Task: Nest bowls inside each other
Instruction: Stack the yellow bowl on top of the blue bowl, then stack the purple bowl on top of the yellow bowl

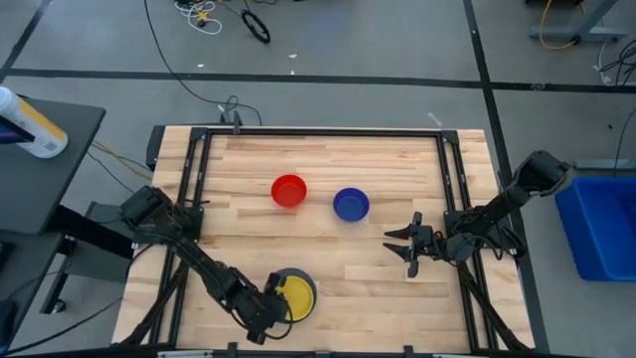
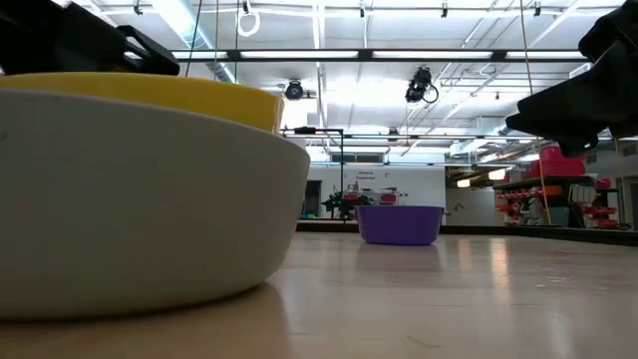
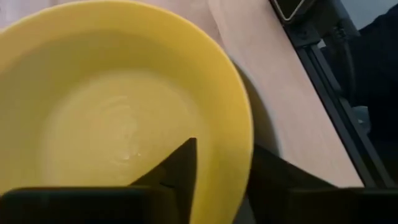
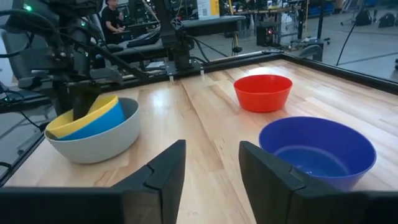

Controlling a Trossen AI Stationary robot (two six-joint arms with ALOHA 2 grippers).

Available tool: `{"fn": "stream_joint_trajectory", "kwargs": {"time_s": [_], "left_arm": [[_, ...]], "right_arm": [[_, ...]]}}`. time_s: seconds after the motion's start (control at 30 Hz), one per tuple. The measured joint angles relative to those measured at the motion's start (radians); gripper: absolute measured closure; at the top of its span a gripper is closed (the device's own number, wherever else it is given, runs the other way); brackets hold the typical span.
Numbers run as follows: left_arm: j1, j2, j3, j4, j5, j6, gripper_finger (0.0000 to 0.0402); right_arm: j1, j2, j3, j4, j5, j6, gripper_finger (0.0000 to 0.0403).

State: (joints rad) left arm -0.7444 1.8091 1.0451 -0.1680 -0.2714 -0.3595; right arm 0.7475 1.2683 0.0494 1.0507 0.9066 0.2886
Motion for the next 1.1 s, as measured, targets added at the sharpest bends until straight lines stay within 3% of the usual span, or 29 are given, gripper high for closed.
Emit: {"fn": "stream_joint_trajectory", "kwargs": {"time_s": [0.23, 0.37, 0.53, 0.8, 0.97, 1.1], "left_arm": [[-0.011, -0.031, -0.002, -0.045, 0.017, -0.002, 0.0163], [-0.011, -0.095, -0.004, -0.113, 0.018, -0.021, 0.0124], [-0.019, -0.179, -0.003, -0.168, -0.051, -0.021, 0.0108], [-0.028, -0.321, -0.058, -0.33, -0.324, -0.062, 0.0107], [-0.031, -0.438, -0.224, -0.281, -0.443, -0.118, 0.0107], [-0.031, -0.565, -0.393, -0.181, -0.517, -0.144, 0.0107]], "right_arm": [[0.0, 0.0, 0.0, -0.001, 0.0, 0.003, 0.0235], [0.0, 0.0, 0.0, -0.025, -0.001, 0.025, 0.0235], [0.0, 0.0, 0.0, -0.046, -0.001, 0.048, 0.0235], [-0.053, 0.0, 0.0, -0.046, -0.005, 0.082, 0.0233], [-0.198, 0.0, 0.056, -0.122, -0.179, 0.096, 0.0231], [-0.338, 0.0, 0.215, -0.448, -0.407, 0.107, 0.0225]]}}
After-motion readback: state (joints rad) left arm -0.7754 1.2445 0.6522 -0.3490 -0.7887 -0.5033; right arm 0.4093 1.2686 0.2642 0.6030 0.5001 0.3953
